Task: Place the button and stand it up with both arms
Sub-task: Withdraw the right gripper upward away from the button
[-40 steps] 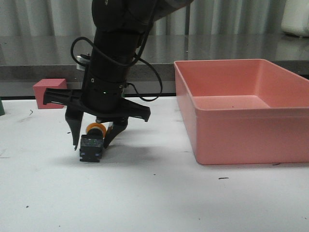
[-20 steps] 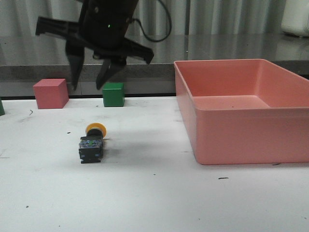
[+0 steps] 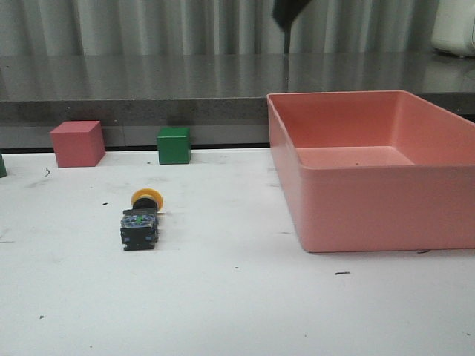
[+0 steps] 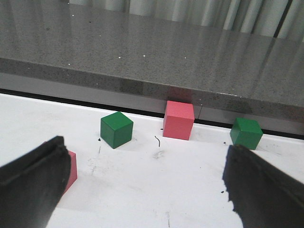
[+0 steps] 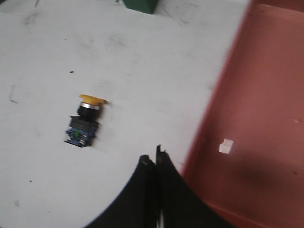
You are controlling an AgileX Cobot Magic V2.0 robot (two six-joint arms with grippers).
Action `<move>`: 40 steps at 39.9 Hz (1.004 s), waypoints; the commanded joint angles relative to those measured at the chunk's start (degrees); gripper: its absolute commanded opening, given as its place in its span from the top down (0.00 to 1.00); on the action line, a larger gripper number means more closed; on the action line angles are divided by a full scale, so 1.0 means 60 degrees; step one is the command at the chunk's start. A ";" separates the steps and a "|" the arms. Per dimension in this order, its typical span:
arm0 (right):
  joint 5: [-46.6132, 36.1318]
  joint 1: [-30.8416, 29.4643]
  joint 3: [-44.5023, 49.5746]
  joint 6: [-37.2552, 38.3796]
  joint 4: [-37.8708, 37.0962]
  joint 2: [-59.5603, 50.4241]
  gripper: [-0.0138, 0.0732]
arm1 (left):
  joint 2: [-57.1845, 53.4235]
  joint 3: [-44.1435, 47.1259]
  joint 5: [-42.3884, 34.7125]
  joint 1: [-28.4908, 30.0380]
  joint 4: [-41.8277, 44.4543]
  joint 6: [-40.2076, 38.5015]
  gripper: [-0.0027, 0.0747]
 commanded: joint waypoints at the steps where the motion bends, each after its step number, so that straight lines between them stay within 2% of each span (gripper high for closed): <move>1: -0.0481 -0.0802 0.1135 -0.0467 -0.0053 -0.1611 0.91 | 0.0110 -0.0353 -0.0796 -0.0007 -0.0067 0.0006 0.17; 9: -0.2825 -0.2448 0.5810 -0.0649 -0.1593 -0.4974 0.91 | 0.0110 -0.0353 -0.0796 -0.0007 -0.0067 0.0006 0.17; 14: -0.4070 -0.2425 0.7687 -0.0649 -0.2413 -0.6571 0.92 | 0.0110 -0.0353 -0.0796 -0.0007 -0.0067 0.0006 0.17; 20: -0.5635 -0.2422 0.9785 -0.0649 -0.2437 -0.8740 0.92 | 0.0110 -0.0353 -0.0796 -0.0007 -0.0067 0.0006 0.17; 30: -0.6868 -0.2422 1.2116 -0.0518 -0.2375 -1.2354 0.92 | 0.0110 -0.0353 -0.0796 -0.0007 -0.0067 0.0006 0.17; 40: -0.7017 -0.2422 1.2954 -0.0504 -0.2107 -1.4504 0.92 | 0.0110 -0.0353 -0.0839 -0.0007 -0.0067 0.0006 0.17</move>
